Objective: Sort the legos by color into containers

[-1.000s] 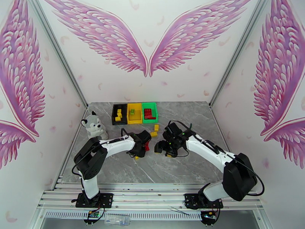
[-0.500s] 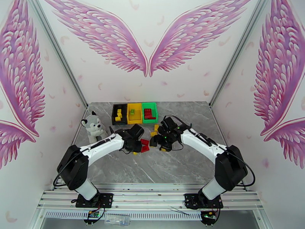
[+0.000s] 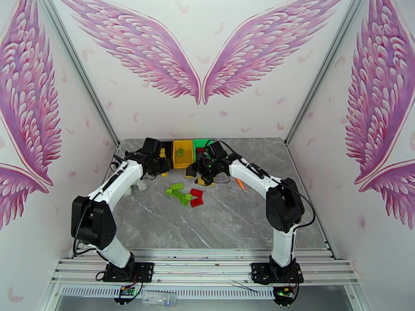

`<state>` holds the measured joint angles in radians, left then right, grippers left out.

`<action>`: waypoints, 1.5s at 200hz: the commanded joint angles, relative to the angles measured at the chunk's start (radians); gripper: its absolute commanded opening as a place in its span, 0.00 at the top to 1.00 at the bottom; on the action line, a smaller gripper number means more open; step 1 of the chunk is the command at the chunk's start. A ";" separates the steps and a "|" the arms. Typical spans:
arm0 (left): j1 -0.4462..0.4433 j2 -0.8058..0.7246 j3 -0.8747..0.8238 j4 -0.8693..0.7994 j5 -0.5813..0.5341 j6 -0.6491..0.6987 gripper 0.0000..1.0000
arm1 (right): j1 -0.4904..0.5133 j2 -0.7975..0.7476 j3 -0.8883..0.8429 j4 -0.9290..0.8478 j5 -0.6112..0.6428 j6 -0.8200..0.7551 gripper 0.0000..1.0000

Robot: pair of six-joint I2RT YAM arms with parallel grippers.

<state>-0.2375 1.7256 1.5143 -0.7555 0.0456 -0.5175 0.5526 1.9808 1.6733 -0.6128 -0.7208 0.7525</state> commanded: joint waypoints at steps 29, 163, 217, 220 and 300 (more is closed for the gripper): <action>0.071 0.259 0.319 -0.060 -0.040 0.090 0.77 | -0.040 0.059 0.094 -0.040 -0.014 0.017 0.25; 0.027 0.238 0.331 -0.064 -0.014 0.121 0.39 | -0.083 0.016 0.120 -0.349 0.297 -0.165 0.19; -0.061 -0.060 -0.071 0.030 -0.042 0.019 0.38 | -0.074 0.057 0.129 -0.447 0.449 -0.253 0.23; -0.066 -0.075 -0.095 0.036 -0.040 0.010 0.38 | -0.073 0.061 0.133 -0.452 0.457 -0.257 0.23; -0.087 -0.327 -0.443 0.049 -0.138 -0.186 0.33 | -0.039 0.170 0.223 -0.514 0.529 -0.311 0.18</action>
<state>-0.3401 1.4456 1.0809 -0.6899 -0.0303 -0.6479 0.5007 2.1113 1.8507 -1.0870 -0.2325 0.4702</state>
